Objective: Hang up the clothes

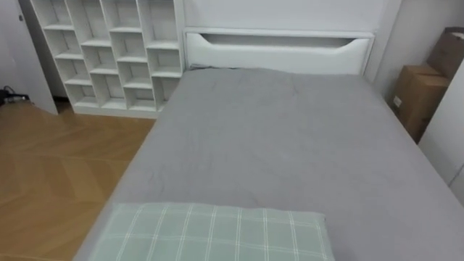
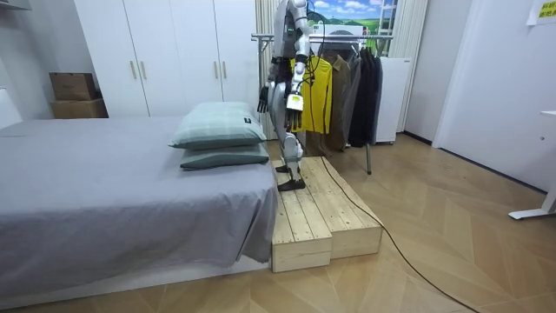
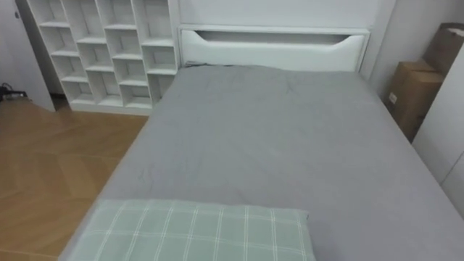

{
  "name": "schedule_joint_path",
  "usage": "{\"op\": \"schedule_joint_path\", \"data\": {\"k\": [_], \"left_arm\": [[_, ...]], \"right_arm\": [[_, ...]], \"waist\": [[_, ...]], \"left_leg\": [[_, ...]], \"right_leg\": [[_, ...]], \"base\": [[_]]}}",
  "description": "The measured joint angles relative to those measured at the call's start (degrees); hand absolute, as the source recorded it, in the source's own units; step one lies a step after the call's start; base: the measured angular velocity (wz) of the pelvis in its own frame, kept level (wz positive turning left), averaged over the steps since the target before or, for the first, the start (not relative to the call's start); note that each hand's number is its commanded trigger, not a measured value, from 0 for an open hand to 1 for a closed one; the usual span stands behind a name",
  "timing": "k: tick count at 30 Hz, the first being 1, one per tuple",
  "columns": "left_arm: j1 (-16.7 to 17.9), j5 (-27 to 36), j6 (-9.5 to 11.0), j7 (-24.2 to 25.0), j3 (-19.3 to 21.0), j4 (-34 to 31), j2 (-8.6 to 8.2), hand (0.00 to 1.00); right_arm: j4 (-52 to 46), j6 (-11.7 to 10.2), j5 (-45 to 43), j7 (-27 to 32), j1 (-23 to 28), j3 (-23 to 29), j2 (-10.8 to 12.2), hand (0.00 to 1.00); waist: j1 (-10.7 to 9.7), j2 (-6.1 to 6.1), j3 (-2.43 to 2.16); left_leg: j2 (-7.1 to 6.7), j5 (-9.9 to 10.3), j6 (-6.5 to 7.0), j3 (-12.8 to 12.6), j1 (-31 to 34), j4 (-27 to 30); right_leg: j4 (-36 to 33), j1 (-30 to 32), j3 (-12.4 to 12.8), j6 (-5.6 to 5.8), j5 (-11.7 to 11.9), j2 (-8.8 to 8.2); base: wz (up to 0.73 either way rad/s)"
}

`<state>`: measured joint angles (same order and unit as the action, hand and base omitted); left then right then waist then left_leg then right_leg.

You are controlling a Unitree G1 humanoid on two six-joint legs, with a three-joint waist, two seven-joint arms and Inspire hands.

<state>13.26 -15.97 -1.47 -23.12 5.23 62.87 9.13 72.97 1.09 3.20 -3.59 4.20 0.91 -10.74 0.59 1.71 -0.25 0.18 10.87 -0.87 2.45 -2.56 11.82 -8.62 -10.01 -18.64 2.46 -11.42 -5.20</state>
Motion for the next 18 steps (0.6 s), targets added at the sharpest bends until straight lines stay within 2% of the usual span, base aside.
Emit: {"op": "schedule_joint_path", "data": {"k": [2,4,9,10,13,18], "left_arm": [[-0.74,-1.86,0.03,0.31,-0.01,-0.6,0.01,0.0],[-1.63,-3.84,0.06,0.92,-0.89,-1.53,0.04,0.0],[-2.71,-4.46,0.28,1.45,-1.27,-2.02,-0.57,0.0],[-2.72,-4.37,0.35,1.67,-1.3,-1.92,-0.66,0.0],[-2.53,-4.39,0.39,3.18,-1.84,-0.96,-0.68,0.0],[-1.56,-4.44,0.21,5.59,-1.98,-0.87,-0.67,0.0]], "right_arm": [[-0.02,-0.54,0.11,-0.39,-0.03,-1.06,0.0,0.0],[-0.02,-0.61,0.12,-0.58,0.07,-1.74,0.0,0.0],[-0.13,-2.05,1.29,-0.79,0.07,-1.89,1.04,0.0],[-0.13,-2.55,1.22,-0.83,0.1,-1.87,1.33,0.0],[-0.12,-2.76,1.24,-0.84,0.28,-1.84,1.69,0.0],[-0.16,-2.73,1.05,-0.81,0.48,-1.65,1.71,0.0]], "waist": [[-0.5,0.32,0.04],[-0.96,0.72,0.08],[-1.63,1.36,0.19],[-1.68,1.53,0.3],[-1.97,1.88,0.5],[-1.94,1.79,0.5]], "left_leg": [[0.0,0.0,-0.01,-0.01,0.03,-0.12],[-0.03,0.01,-0.02,-0.09,-0.05,-0.28],[0.04,0.0,0.0,-1.33,-0.16,-0.67],[0.15,0.0,0.0,-2.49,-0.38,-0.89],[0.17,0.01,0.01,-3.04,-0.69,-1.07],[0.24,0.09,0.05,-3.33,-0.78,-1.12]], "right_leg": [[0.01,0.08,0.13,0.0,0.0,0.01],[0.07,0.26,1.41,0.0,0.0,0.21],[0.0,0.72,2.37,-0.08,0.08,0.2],[0.01,0.84,2.89,-0.08,0.08,0.2],[0.01,0.82,3.39,-0.06,0.12,0.19],[0.0,0.84,3.73,-0.04,0.15,0.22]], "base": [[0.02],[-0.02],[-0.07],[-0.13],[-0.1],[-0.03]]}}
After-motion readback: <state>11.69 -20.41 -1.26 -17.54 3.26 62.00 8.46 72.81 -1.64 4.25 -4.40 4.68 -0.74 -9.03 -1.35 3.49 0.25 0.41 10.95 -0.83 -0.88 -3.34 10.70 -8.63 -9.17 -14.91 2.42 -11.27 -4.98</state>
